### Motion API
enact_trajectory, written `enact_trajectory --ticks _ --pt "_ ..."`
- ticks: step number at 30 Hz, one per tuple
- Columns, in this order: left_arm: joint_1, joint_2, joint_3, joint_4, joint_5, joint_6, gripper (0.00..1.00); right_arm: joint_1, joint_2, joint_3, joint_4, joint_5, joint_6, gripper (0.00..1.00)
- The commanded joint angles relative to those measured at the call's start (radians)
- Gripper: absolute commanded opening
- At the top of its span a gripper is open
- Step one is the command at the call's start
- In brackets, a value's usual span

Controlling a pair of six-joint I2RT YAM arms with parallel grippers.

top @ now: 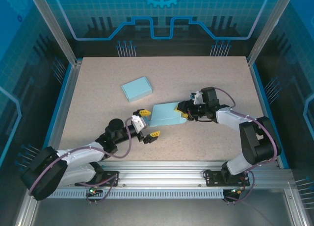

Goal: Fold the paper box

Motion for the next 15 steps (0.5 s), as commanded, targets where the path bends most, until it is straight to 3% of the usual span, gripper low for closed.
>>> enact_trajectory --ticks 1,4,10,15 --pt "-0.075 0.002 0.047 -0.106 -0.138 0.262 0.99 -0.018 -0.028 0.031 -0.114 -0.090 -0.013 0.35" --pt "-0.144 0.077 0.094 -0.153 -0.290 0.355 0.99 -0.018 -0.027 0.039 -0.133 -0.116 -0.006 0.35" --pt "-0.213 0.257 0.161 -0.067 -0.549 0.482 0.99 -0.018 -0.026 0.055 -0.203 -0.144 -0.020 0.35" --pt "-0.231 0.327 0.190 -0.018 -0.613 0.534 0.99 -0.018 -0.029 0.067 -0.260 -0.152 -0.044 0.35"
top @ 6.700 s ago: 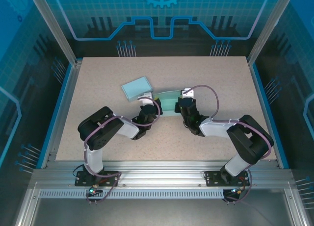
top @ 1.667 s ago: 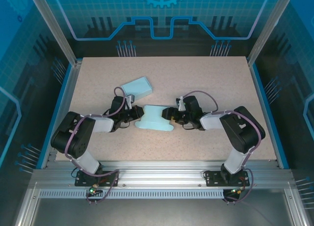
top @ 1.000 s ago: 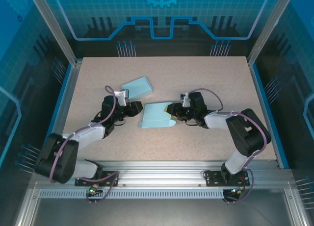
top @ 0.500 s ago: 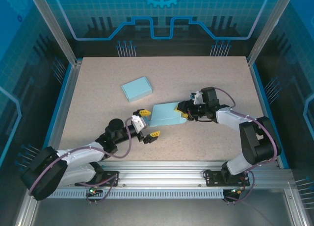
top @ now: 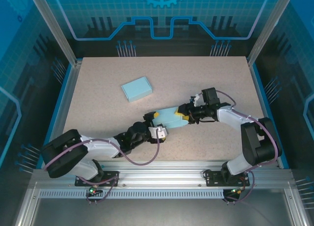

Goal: Fold the paper box

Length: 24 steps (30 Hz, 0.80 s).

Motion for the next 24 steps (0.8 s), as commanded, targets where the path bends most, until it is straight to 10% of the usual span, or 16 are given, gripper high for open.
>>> enact_trajectory --ticks 1,7,15,24 --pt "-0.010 0.024 0.043 0.056 -0.112 0.066 0.99 -0.010 -0.023 0.034 -0.085 -0.049 -0.035 0.35" --pt "-0.009 0.018 0.070 0.016 -0.137 0.053 0.91 -0.010 -0.021 0.026 -0.104 -0.048 -0.049 0.37" --pt "-0.009 -0.035 0.118 -0.152 -0.116 0.026 0.57 -0.012 -0.006 0.020 -0.123 -0.058 -0.070 0.38" --pt "-0.003 -0.152 0.232 -0.565 -0.005 -0.049 0.35 -0.060 -0.057 0.019 -0.189 -0.017 -0.139 0.59"
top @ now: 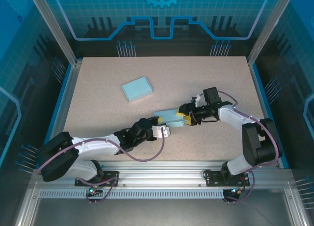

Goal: Fold the paper box

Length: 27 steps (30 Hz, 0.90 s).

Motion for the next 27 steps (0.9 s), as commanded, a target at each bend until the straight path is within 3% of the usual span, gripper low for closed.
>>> enact_trajectory --ticks 1,7,11,16,20,27 --pt "0.022 -0.068 0.101 -0.236 0.061 -0.085 0.34 -0.042 -0.058 -0.001 -0.093 0.017 -0.083 0.63" --pt "0.092 -0.053 0.230 -0.562 0.240 -0.141 0.33 -0.113 -0.184 0.002 -0.202 0.158 -0.178 0.76" --pt "0.155 0.013 0.319 -0.717 0.349 -0.140 0.37 -0.142 -0.294 0.016 -0.286 0.301 -0.264 0.77" --pt "0.217 0.151 0.451 -0.865 0.490 -0.071 0.36 -0.126 -0.423 0.026 -0.330 0.342 -0.366 0.76" --pt "0.246 0.264 0.545 -0.907 0.530 -0.019 0.37 -0.072 -0.493 0.033 -0.365 0.370 -0.468 0.74" --pt "0.272 0.429 0.686 -0.982 0.539 0.014 0.57 0.040 -0.529 0.003 -0.339 0.491 -0.560 0.70"
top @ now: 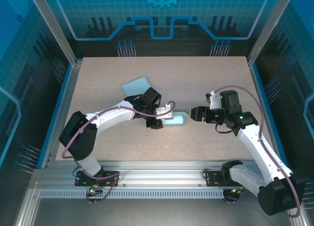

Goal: Fold the paper box

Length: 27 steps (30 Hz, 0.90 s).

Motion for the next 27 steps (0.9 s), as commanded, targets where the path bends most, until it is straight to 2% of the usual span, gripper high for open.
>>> enact_trajectory --ticks 1,6,12,18,24,27 --pt "0.023 0.088 0.069 -0.121 0.047 0.036 0.60 0.063 0.005 -0.006 -0.002 0.104 -0.084 0.69" --pt "0.032 0.078 0.071 -0.067 0.043 0.037 0.84 0.111 0.076 -0.002 0.038 0.173 -0.105 0.67" --pt "0.038 0.078 0.095 -0.048 0.034 0.035 0.84 0.173 0.187 0.036 0.072 0.214 -0.134 0.64" --pt "0.044 0.074 0.111 -0.056 0.031 0.032 0.85 0.204 0.202 0.075 0.084 0.238 -0.152 0.64" --pt "0.045 -0.001 0.084 -0.034 0.047 0.018 0.96 0.214 0.199 0.094 0.068 0.258 -0.178 0.61" --pt "0.045 -0.073 0.059 -0.021 0.046 -0.015 0.96 0.224 0.200 0.100 0.044 0.298 -0.182 0.61"
